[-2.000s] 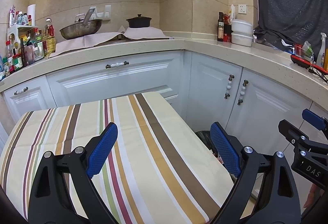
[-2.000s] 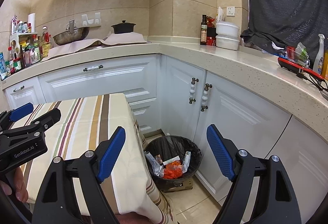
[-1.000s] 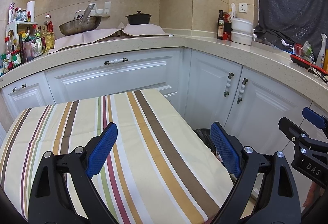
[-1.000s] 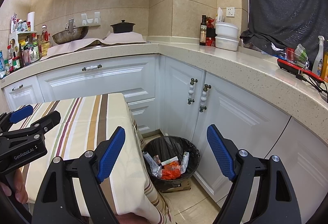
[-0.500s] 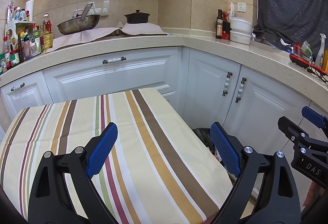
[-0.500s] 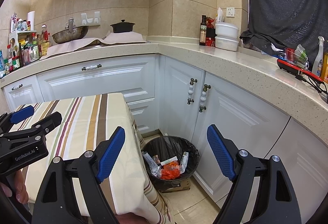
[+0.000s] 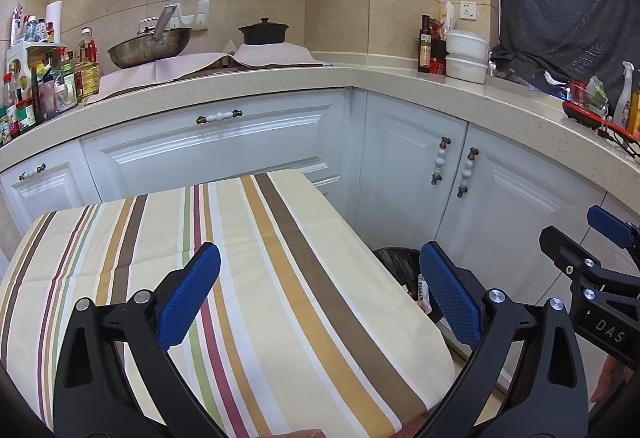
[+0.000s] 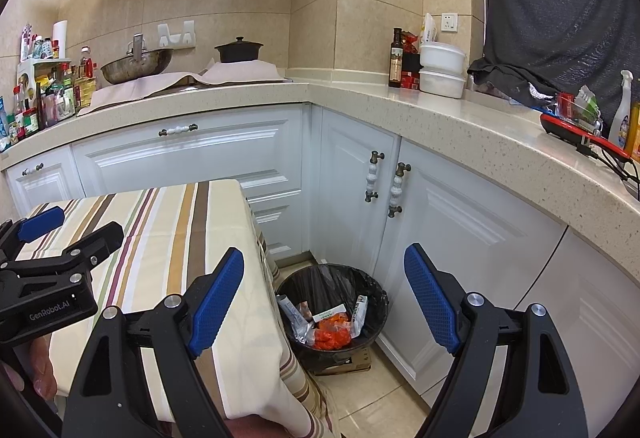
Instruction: Collect trash
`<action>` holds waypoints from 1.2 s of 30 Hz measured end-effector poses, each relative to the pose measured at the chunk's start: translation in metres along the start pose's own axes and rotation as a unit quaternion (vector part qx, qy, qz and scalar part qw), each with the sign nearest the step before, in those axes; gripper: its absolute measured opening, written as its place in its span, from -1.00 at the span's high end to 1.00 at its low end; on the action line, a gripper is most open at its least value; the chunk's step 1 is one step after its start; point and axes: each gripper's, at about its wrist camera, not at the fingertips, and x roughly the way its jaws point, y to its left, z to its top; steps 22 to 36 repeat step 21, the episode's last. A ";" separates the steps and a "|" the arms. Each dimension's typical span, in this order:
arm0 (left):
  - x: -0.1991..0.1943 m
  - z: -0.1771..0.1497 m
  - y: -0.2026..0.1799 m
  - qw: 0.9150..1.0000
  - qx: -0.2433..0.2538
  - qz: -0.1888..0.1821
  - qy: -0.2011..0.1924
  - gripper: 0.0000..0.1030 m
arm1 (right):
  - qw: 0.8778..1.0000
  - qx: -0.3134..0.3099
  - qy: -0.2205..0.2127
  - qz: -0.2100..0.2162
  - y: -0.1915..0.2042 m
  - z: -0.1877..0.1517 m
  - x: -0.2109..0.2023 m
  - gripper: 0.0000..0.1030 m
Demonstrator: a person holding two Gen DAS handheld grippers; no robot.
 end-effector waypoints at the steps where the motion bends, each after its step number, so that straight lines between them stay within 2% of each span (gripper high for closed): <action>1: 0.000 0.000 -0.001 1.000 0.000 -0.002 0.000 -0.90 | 1.000 0.000 0.000 0.000 -0.001 0.000 0.000 -0.55; 6: 0.001 0.000 0.001 1.000 -0.008 -0.005 -0.001 -0.91 | 1.000 -0.001 0.002 0.000 0.000 -0.001 0.001 -0.55; 12: 0.001 0.001 -0.001 1.000 0.006 -0.005 -0.004 -0.91 | 1.000 -0.002 0.003 0.000 0.001 -0.003 0.002 -0.55; 21: 0.019 -0.002 0.019 0.999 -0.020 0.010 0.037 -0.91 | 1.000 -0.004 0.016 0.003 0.005 -0.005 0.011 -0.56; 36: 0.019 -0.002 0.019 0.999 -0.020 0.010 0.037 -0.91 | 1.000 -0.004 0.016 0.003 0.005 -0.005 0.011 -0.56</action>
